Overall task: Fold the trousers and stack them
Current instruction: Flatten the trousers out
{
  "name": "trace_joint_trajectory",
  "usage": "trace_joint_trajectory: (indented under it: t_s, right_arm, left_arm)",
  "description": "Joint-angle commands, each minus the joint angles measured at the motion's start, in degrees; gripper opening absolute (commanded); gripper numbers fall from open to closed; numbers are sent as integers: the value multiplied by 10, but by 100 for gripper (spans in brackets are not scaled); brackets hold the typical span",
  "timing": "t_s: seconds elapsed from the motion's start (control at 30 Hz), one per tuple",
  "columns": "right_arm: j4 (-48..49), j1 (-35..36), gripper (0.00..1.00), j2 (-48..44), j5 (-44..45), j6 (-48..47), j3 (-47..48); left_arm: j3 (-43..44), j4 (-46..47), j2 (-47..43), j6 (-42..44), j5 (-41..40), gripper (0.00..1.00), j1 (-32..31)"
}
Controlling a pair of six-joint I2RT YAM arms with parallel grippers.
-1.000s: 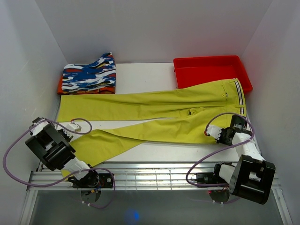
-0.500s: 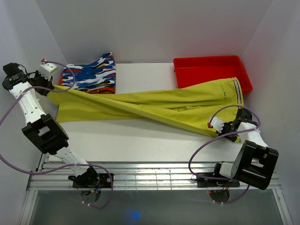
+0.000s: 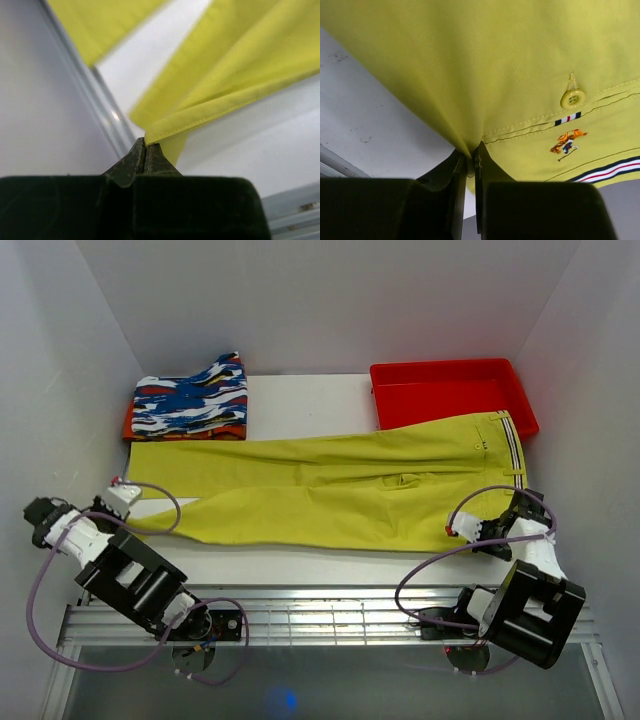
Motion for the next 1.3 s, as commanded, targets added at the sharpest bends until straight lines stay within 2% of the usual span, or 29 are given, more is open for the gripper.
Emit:
trace_joint_trajectory:
  t_s: [0.0, 0.03, 0.07, 0.1, 0.13, 0.17, 0.2, 0.23, 0.27, 0.3, 0.33, 0.4, 0.43, 0.5, 0.57, 0.63, 0.7, 0.77, 0.97, 1.13, 1.27]
  right_arm:
    - [-37, -7, 8, -39, 67, -70, -51]
    - [-46, -7, 8, -48, 71, -77, -55]
    - [-54, -7, 12, -55, 74, -89, -59]
    - [-72, -7, 19, -70, 74, -92, -60]
    - [-78, -7, 27, -75, 71, -93, -56]
    - [-86, -7, 48, -83, 61, -93, -51]
    - [-99, -7, 62, -85, 55, -90, -33]
    - [-105, -7, 72, -86, 47, -87, -20]
    - [-115, -8, 85, -83, 30, -81, -5]
    - [-128, -12, 86, -77, 18, -72, 17]
    - [-153, -15, 86, -72, 5, -64, 65]
    - [-184, -31, 86, -38, -38, -42, 125]
    - [-201, -35, 86, -22, -50, -31, 186]
    - [-246, -44, 81, 32, -81, -5, 242]
    - [-266, -46, 74, 86, -93, 41, 296]
    - [-261, -46, 68, 114, -90, 85, 308]
    - [-235, -46, 58, 144, -81, 114, 296]
    - [-213, -46, 52, 157, -73, 144, 268]
    - [-99, -46, 45, 193, -32, 205, 192]
    - [-3, -49, 41, 205, 30, 190, 106]
    - [32, -70, 40, 195, 76, 139, 70]
  left_arm:
    - [-131, 8, -31, 197, -36, 0, 54]
    - [-148, 3, -34, 216, -43, 0, 73]
    - [-160, -1, -36, 231, -47, 0, 81]
    - [-167, -6, -36, 239, -57, 8, 86]
    - [-164, -27, -35, 240, -59, 27, 90]
    - [-154, -49, -31, 246, -59, 39, 93]
    - [-126, -100, -26, 260, -53, 49, 97]
    - [-106, -125, -23, 265, -47, 79, 105]
    - [-84, -152, -17, 266, -42, 84, 108]
    - [-58, -178, -4, 267, -36, 85, 111]
    - [-1, -231, 4, 267, -17, 85, 120]
    - [57, -276, 34, 255, 5, 86, 124]
    - [84, -308, 44, 237, 26, 86, 124]
    - [134, -318, 58, 212, 49, 86, 123]
    - [124, -291, 63, 164, 62, 86, 112]
    - [89, -200, 50, 90, 42, 84, 74]
    - [28, -151, 36, 32, 13, 81, 55]
    - [-10, -87, 16, -4, -19, 80, 26]
    - [-79, -9, 42, -120, -77, 76, -45]
    - [-112, 42, 102, -131, -167, 71, -53]
    - [-152, 67, 129, -95, -241, 68, -40]
